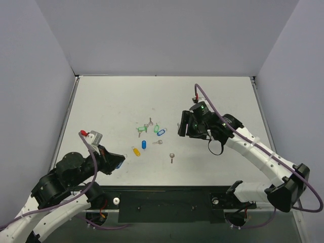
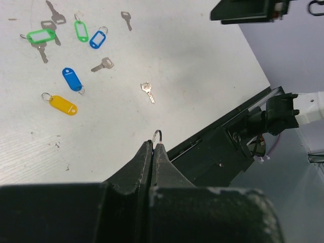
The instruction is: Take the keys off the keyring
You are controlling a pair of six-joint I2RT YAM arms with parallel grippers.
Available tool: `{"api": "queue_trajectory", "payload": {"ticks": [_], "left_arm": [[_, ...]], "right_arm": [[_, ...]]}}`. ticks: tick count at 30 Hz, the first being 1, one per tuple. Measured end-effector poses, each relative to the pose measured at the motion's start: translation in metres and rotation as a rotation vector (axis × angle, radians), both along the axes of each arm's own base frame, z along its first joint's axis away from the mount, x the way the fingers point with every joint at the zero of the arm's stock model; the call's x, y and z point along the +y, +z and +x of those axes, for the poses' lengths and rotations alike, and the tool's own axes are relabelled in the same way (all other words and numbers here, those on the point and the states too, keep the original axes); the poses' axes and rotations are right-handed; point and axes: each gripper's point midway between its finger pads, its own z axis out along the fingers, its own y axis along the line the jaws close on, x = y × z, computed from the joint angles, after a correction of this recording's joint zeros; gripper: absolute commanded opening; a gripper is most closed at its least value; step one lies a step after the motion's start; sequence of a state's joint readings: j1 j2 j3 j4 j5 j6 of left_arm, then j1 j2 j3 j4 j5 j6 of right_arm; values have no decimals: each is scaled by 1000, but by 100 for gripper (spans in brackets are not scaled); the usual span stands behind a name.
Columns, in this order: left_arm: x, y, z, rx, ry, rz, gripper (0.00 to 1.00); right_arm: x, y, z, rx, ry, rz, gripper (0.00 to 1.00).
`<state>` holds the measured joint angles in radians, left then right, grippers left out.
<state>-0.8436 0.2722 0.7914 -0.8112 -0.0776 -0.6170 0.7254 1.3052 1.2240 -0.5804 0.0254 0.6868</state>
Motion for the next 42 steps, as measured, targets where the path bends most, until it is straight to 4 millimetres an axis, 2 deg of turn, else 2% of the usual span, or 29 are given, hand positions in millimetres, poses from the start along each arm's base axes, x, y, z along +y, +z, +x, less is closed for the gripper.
{"api": "queue_trajectory", "payload": {"ticks": [3, 7, 14, 20, 23, 25, 26, 27, 28, 29, 32, 33, 37, 42], "left_arm": [[-14, -13, 9, 39, -13, 34, 0], [-35, -28, 24, 84, -21, 58, 0], [-73, -40, 56, 135, -9, 68, 0], [-100, -54, 80, 171, -4, 94, 0], [-113, -52, 92, 177, -4, 100, 0], [-123, -48, 102, 174, 2, 102, 9], [-126, -46, 106, 170, 5, 102, 29], [-131, -41, 112, 163, 12, 105, 37], [-135, -36, 118, 153, 17, 107, 52], [-140, -31, 124, 147, 21, 109, 58], [-153, -13, 147, 124, 43, 109, 65], [-156, -9, 154, 119, 53, 107, 75], [-161, 9, 187, 105, 94, 100, 76], [-157, 28, 205, 87, 122, 89, 77]], "right_arm": [[-16, 8, -13, -26, -14, 11, 60], [-27, 17, -22, -53, -38, 27, 66], [-47, 36, -36, -100, -67, 44, 72], [-55, 40, -42, -109, -75, 45, 72], [-57, 41, -43, -112, -78, 44, 72], [-58, 41, -44, -112, -79, 43, 72], [-58, 40, -45, -111, -78, 43, 72], [-59, 39, -46, -108, -79, 40, 73], [-59, 38, -46, -106, -78, 38, 73], [-60, 38, -47, -105, -78, 37, 73], [-61, 40, -48, -110, -79, 41, 73], [-62, 41, -49, -112, -78, 43, 73], [-67, 43, -53, -117, -81, 44, 73], [-73, 45, -57, -119, -88, 33, 74]]}}
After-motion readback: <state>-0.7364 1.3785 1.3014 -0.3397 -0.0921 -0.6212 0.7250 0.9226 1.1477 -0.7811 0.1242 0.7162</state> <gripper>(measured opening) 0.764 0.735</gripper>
